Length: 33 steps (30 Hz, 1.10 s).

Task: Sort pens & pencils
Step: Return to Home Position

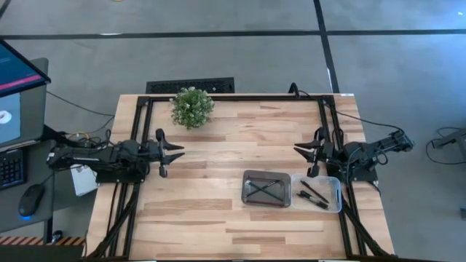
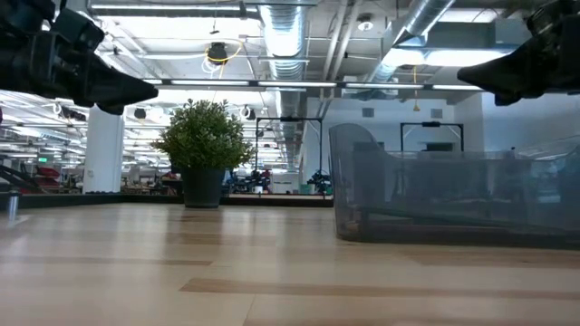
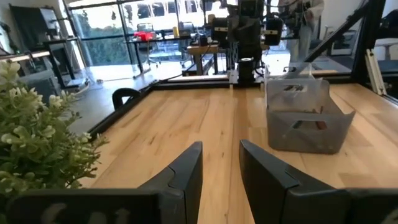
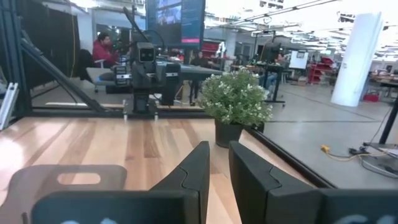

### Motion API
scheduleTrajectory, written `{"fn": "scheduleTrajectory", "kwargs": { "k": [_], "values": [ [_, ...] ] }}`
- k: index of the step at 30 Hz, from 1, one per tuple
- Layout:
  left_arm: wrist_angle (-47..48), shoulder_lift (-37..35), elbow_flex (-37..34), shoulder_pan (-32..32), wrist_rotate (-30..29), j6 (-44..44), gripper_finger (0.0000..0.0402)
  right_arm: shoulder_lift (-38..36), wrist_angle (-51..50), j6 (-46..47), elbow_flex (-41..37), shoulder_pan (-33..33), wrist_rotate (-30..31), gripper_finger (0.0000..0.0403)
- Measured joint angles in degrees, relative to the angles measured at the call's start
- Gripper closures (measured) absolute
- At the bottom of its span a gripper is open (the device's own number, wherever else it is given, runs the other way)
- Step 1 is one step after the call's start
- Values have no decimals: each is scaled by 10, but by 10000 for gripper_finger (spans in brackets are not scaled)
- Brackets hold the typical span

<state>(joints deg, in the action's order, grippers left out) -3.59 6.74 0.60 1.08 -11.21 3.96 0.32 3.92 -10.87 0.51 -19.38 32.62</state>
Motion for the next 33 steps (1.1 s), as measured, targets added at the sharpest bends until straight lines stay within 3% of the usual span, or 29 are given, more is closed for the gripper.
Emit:
{"fn": "scheduleTrajectory", "kwargs": {
  "k": [33],
  "values": [
    [1, 7, -1, 0, 0, -7, 306, 1, -1, -16, 0, 0, 2, 321]
  ]
}}
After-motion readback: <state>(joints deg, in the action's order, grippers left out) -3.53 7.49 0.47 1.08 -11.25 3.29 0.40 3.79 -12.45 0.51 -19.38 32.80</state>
